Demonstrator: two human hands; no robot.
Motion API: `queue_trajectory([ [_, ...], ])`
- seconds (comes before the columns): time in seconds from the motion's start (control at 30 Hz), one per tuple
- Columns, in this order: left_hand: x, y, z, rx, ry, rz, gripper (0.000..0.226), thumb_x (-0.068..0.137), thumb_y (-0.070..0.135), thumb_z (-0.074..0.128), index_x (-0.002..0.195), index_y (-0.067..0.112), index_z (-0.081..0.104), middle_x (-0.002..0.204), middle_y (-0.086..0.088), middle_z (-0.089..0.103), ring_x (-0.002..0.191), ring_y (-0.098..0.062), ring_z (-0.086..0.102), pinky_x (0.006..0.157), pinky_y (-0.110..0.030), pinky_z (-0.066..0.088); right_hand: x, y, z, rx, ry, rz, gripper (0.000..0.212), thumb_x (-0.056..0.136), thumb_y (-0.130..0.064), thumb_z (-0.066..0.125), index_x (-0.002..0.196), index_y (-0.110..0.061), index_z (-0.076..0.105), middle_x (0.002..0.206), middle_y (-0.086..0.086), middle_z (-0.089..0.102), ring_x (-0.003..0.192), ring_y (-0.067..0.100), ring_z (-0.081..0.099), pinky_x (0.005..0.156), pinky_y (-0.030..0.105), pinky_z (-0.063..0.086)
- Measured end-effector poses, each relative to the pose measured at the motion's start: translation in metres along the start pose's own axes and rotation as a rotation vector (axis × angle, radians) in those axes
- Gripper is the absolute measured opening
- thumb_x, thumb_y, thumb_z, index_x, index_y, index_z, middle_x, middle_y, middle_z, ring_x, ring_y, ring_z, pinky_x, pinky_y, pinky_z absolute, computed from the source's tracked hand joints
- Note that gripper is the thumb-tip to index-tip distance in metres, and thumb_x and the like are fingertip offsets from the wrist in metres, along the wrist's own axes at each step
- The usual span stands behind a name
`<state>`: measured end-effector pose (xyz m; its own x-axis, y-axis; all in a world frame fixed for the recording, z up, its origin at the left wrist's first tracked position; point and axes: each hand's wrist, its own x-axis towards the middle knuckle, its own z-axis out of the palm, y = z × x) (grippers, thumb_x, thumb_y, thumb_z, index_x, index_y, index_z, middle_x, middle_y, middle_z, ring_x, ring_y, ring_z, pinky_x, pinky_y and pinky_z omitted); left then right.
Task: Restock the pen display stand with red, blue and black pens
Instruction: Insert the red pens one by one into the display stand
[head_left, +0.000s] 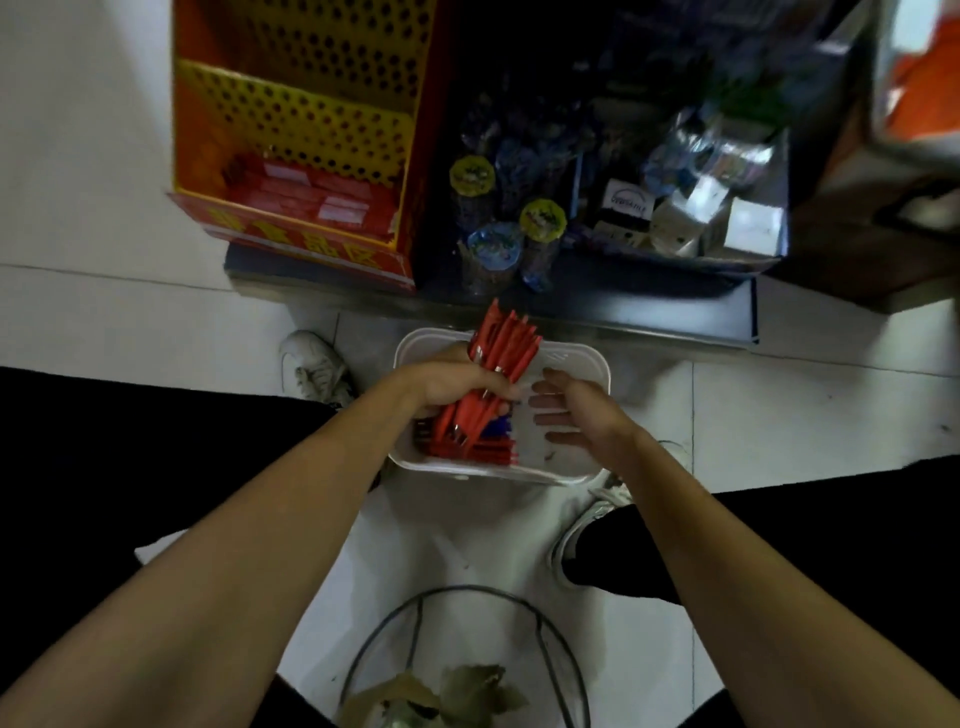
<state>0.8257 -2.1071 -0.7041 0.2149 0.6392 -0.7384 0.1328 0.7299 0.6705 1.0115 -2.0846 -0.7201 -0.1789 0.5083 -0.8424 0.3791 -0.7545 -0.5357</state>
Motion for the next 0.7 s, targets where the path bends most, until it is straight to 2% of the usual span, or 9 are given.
queue_trajectory([
  [0.1,-0.021,0.023,0.004,-0.003,0.048,0.088,0.011,0.083,0.000,0.068,0.080,0.009,0.063,0.062,-0.001,0.070,0.055,-0.010,0.067,0.058,-0.025,0.055,-0.026,-0.020,-0.005,0.003,-0.017,-0.081,0.025,0.097,-0.039,0.048,0.099,-0.021,0.064,0.107,0.000,0.067,0.095,0.020,0.061,0.085,0.037,0.047],
  [0.2,-0.038,0.037,0.001,0.016,0.137,0.180,0.009,0.076,0.006,0.076,0.077,0.008,0.067,0.069,-0.006,0.072,0.065,-0.018,0.069,0.078,-0.035,0.057,-0.051,-0.039,-0.005,0.009,-0.066,-0.203,0.032,0.098,-0.040,0.048,0.110,-0.015,0.064,0.114,0.004,0.067,0.102,0.022,0.063,0.084,0.036,0.052],
  [0.27,-0.053,0.048,0.001,0.011,0.177,0.230,0.025,0.066,0.017,0.084,0.085,0.009,0.069,0.080,-0.012,0.073,0.077,-0.026,0.070,0.086,-0.041,0.056,-0.070,-0.052,-0.003,0.026,-0.072,-0.303,0.038,0.098,-0.040,0.050,0.115,-0.010,0.064,0.115,0.008,0.068,0.104,0.026,0.065,0.084,0.037,0.055],
  [0.37,-0.079,0.064,0.007,-0.050,0.195,0.322,0.027,0.074,0.006,0.079,0.098,0.008,0.067,0.086,-0.012,0.072,0.080,-0.023,0.071,0.081,-0.037,0.058,-0.100,-0.073,0.005,0.061,-0.084,-0.496,0.038,0.099,-0.038,0.050,0.111,-0.006,0.065,0.106,0.014,0.072,0.096,0.028,0.070,0.078,0.034,0.056],
  [0.43,-0.097,0.077,0.010,-0.052,0.211,0.392,0.024,0.077,0.002,0.075,0.098,0.009,0.067,0.082,-0.009,0.072,0.075,-0.017,0.072,0.071,-0.030,0.057,-0.121,-0.085,0.012,0.115,-0.107,-0.601,0.030,0.098,-0.035,0.052,0.103,-0.009,0.066,0.100,0.013,0.071,0.088,0.025,0.070,0.072,0.032,0.057],
  [0.47,-0.106,0.084,0.010,-0.039,0.217,0.421,0.025,0.077,0.004,0.076,0.100,0.008,0.067,0.082,-0.008,0.073,0.075,-0.017,0.072,0.071,-0.030,0.056,-0.132,-0.091,0.015,0.135,-0.121,-0.655,0.025,0.098,-0.032,0.054,0.100,-0.009,0.065,0.096,0.012,0.070,0.085,0.023,0.070,0.070,0.030,0.057],
  [0.57,-0.128,0.102,0.007,-0.066,0.235,0.494,0.053,0.064,0.019,0.088,0.111,0.009,0.066,0.100,-0.015,0.073,0.091,-0.028,0.072,0.086,-0.045,0.054,-0.159,-0.106,0.022,0.148,-0.139,-0.794,0.015,0.096,-0.019,0.058,0.102,-0.005,0.061,0.087,0.009,0.069,0.071,0.013,0.069,0.063,0.025,0.056],
  [0.63,-0.137,0.112,0.003,-0.097,0.244,0.549,0.073,0.053,0.032,0.093,0.117,0.012,0.065,0.109,-0.016,0.071,0.101,-0.034,0.069,0.092,-0.052,0.052,-0.174,-0.118,0.025,0.146,-0.143,-0.857,0.010,0.095,-0.014,0.059,0.102,-0.007,0.062,0.087,0.009,0.068,0.070,0.012,0.068,0.063,0.026,0.056],
  [0.7,-0.149,0.123,-0.002,-0.102,0.244,0.604,0.070,0.055,0.034,0.092,0.116,0.014,0.066,0.112,-0.016,0.070,0.105,-0.035,0.066,0.096,-0.054,0.049,-0.188,-0.132,0.025,0.121,-0.154,-0.908,0.009,0.094,-0.011,0.059,0.102,-0.009,0.063,0.091,0.010,0.068,0.075,0.013,0.068,0.064,0.025,0.057],
])
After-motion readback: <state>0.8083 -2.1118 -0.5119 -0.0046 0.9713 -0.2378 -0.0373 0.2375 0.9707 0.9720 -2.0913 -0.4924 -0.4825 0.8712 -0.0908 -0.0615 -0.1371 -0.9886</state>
